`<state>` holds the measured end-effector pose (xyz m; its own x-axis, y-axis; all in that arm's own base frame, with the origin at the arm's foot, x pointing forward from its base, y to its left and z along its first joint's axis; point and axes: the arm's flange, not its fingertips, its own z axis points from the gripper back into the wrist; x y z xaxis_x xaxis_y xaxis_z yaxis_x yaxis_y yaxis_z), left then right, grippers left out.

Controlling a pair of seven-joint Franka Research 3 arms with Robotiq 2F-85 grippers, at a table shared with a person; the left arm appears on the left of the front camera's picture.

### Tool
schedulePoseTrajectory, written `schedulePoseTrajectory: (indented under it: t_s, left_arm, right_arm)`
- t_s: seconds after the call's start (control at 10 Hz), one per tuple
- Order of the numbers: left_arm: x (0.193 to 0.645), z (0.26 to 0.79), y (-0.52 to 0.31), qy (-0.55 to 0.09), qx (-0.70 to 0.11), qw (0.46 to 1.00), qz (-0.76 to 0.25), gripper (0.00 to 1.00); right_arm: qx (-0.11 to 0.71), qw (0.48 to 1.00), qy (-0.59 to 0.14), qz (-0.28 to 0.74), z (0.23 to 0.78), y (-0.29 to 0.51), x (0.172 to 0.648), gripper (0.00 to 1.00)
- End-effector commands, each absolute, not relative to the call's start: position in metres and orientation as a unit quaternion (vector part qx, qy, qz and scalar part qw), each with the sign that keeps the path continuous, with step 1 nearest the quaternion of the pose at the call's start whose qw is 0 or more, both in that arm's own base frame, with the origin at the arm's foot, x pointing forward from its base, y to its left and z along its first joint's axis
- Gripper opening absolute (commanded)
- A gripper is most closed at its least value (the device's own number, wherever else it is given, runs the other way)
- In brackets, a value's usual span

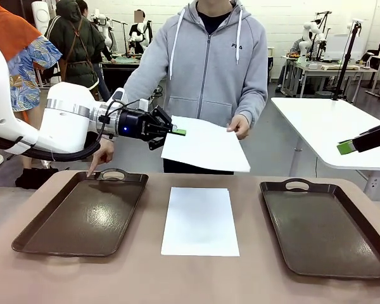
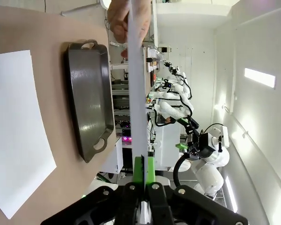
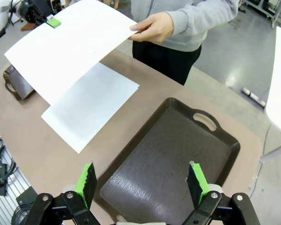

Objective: Sort the A4 documents.
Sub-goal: Receive the A4 Paper, then place the A4 Paper in the designated Handle tray.

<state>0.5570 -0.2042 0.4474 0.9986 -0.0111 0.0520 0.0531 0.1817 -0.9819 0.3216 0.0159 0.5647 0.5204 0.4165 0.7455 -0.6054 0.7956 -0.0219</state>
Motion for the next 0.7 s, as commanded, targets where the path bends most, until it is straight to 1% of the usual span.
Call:
schedulePoseTrajectory:
  t_s: [0.0,0.6]
  left_arm:
    - [0.5598,0.4428,-0.2042,-0.016,-0.645,0.764,-0.012,0.0]
    - [0.5598,0.4428,-0.2042,-0.016,-0.645,0.764,-0.012,0.0]
  right_arm:
    - [0.125,0.863,-0.39,0.296,0.5637,0.0165,0.3225,1.0]
    - [0.125,0.863,-0.39,0.296,0.5637,0.0165,0.3225,1.0]
